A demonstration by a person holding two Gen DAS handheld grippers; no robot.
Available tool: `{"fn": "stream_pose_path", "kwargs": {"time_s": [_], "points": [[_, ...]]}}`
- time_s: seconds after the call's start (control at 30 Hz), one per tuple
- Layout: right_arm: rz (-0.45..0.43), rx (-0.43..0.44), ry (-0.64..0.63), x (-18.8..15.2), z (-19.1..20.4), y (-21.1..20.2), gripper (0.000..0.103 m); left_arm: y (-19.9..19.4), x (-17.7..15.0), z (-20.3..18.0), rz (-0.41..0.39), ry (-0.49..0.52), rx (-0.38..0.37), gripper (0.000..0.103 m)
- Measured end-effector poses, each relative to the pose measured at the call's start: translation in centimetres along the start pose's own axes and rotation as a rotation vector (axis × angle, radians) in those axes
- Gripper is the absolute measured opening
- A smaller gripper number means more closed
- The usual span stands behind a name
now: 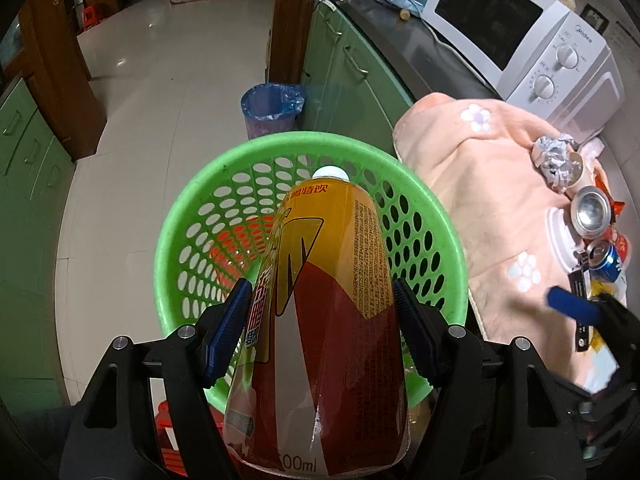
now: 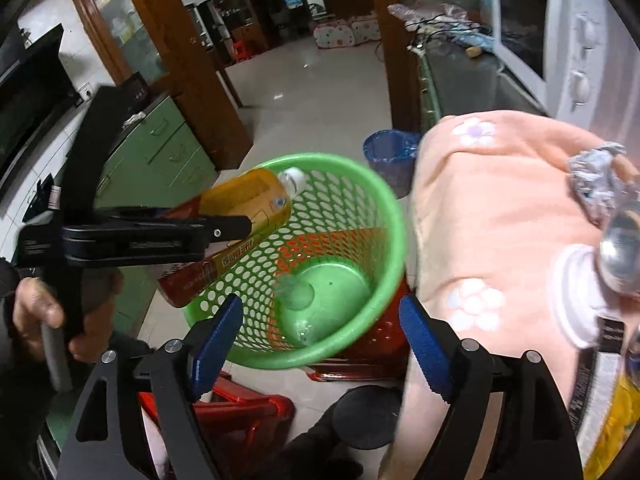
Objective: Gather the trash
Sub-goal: 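Carry the bottle with the left tool over the green basket and release, then move the left tool back to the black-white box and grasp it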
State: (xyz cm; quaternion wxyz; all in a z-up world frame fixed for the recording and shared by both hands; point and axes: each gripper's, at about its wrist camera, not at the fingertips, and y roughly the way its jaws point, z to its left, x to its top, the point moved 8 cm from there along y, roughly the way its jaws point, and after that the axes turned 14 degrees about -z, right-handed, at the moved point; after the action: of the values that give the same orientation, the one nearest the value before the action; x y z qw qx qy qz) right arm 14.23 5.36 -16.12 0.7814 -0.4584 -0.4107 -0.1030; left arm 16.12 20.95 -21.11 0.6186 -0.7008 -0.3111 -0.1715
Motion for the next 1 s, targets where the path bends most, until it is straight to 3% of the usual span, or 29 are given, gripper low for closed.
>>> {"fn": "stream_pose_path", "kwargs": {"time_s": [0.43, 1.0], "points": [[-0.104, -0.144, 0.111, -1.9, -6.5, -8.5, 0.084, 1.5, -1.0, -1.6, 0.058, 0.009, 0.008, 0.071], [-0.139, -0.393, 0.238, -7.3, -16.6, -17.5, 0.084, -2.4, 1.1, -10.1, -0.019, 0.113, -0.106, 0.073]]}}
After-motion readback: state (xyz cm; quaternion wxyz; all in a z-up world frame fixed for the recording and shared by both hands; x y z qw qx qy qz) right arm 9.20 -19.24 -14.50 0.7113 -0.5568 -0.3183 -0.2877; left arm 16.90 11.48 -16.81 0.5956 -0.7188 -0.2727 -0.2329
